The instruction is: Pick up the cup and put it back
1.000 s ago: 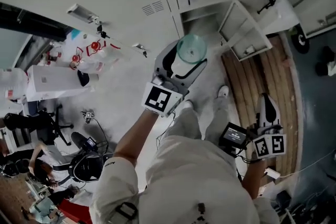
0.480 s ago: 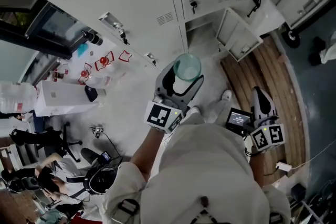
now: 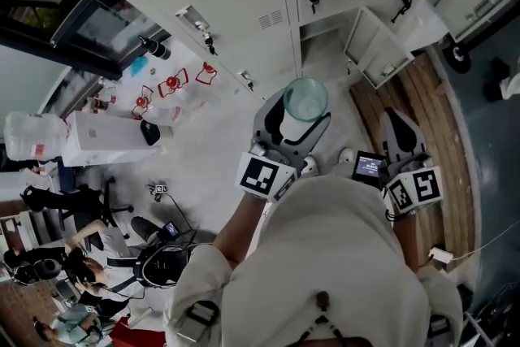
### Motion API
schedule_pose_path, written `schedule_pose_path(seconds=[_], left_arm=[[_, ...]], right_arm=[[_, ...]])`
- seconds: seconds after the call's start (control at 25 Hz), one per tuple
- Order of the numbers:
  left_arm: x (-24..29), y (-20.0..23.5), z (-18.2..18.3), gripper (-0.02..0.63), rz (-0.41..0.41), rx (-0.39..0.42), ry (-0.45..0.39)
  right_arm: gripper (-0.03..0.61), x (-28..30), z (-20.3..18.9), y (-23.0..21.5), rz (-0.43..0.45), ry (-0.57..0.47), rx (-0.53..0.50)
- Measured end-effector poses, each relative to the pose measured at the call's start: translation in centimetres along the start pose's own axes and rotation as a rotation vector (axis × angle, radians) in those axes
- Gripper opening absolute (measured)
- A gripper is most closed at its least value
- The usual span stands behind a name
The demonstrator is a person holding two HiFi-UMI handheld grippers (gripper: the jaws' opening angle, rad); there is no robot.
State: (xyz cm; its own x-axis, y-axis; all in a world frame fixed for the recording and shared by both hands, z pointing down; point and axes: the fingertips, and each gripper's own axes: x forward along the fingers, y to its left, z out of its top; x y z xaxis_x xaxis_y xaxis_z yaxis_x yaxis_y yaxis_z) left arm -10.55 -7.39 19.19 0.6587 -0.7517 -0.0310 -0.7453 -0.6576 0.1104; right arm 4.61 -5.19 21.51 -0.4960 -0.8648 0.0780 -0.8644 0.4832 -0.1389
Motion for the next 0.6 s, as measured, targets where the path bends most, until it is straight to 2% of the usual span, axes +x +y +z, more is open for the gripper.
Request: schedule_pose_path(seconds=[0.28, 0.6], left_arm=[[-0.63, -0.27, 0.21, 0.353, 0.034, -0.030, -0.023], [-0.49, -0.89, -0.31, 0.353, 0.031, 0.005, -0.014]], right_arm=[[0.026, -0.53, 0.41, 0.13, 0.017, -0.013, -0.013], [0.028, -0.42, 0.06, 0.20, 0.016, -0.012, -0.006]])
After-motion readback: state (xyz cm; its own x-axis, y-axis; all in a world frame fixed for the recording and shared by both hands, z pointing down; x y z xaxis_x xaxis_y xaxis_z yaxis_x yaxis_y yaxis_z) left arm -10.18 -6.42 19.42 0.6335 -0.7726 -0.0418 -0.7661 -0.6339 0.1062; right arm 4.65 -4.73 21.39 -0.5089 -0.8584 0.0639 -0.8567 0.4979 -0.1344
